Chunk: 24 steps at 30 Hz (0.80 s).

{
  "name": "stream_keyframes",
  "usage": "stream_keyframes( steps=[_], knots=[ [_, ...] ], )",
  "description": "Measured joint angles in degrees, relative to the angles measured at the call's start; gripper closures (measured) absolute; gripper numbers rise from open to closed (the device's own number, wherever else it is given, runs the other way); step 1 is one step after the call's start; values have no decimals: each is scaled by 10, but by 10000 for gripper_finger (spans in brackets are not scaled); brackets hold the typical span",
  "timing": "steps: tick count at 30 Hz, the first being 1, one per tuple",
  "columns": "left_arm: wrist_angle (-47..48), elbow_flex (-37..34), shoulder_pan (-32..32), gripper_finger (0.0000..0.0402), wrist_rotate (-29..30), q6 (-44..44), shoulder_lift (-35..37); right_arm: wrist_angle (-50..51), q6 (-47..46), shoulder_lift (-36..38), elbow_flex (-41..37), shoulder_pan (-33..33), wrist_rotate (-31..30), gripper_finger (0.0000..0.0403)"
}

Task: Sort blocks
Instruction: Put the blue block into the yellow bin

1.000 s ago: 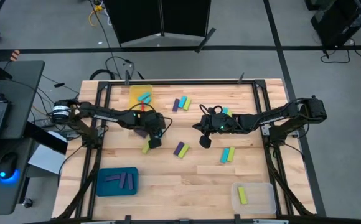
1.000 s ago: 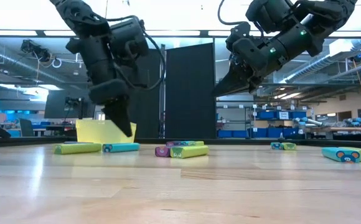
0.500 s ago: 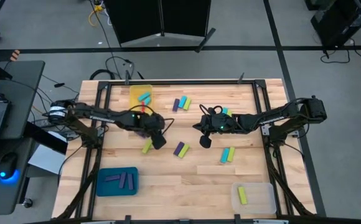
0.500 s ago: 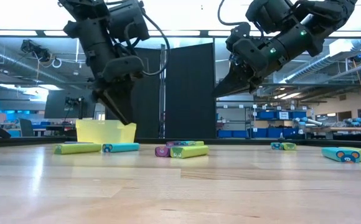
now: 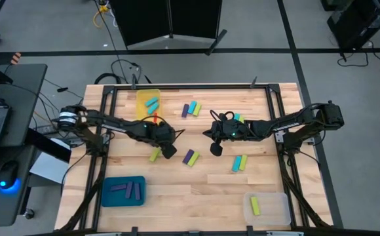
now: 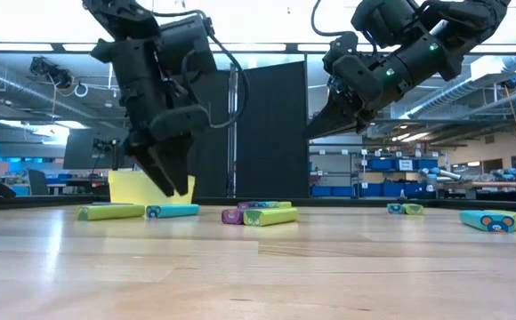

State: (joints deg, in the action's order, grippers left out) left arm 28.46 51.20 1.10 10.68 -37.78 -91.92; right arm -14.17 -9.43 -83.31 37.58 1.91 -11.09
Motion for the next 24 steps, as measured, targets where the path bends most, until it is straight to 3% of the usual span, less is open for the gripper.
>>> stream_keyframes(
  steps=[13, 16, 21, 24],
  knots=[
    [-20, 3, 0, 192, 1, 20, -65, 1, 0, 0, 0, -1, 0, 388],
    [-25, 3, 0, 220, 3, 38, -62, 3, -5, 2, 0, -7, 0, 388],
    [-33, 9, 0, 302, 9, 122, -56, 40, -9, 29, 0, -29, -17, 382],
    [-30, 30, 1, 303, 18, 171, -57, 66, -10, 51, 0, -42, -48, 386]
  ],
)
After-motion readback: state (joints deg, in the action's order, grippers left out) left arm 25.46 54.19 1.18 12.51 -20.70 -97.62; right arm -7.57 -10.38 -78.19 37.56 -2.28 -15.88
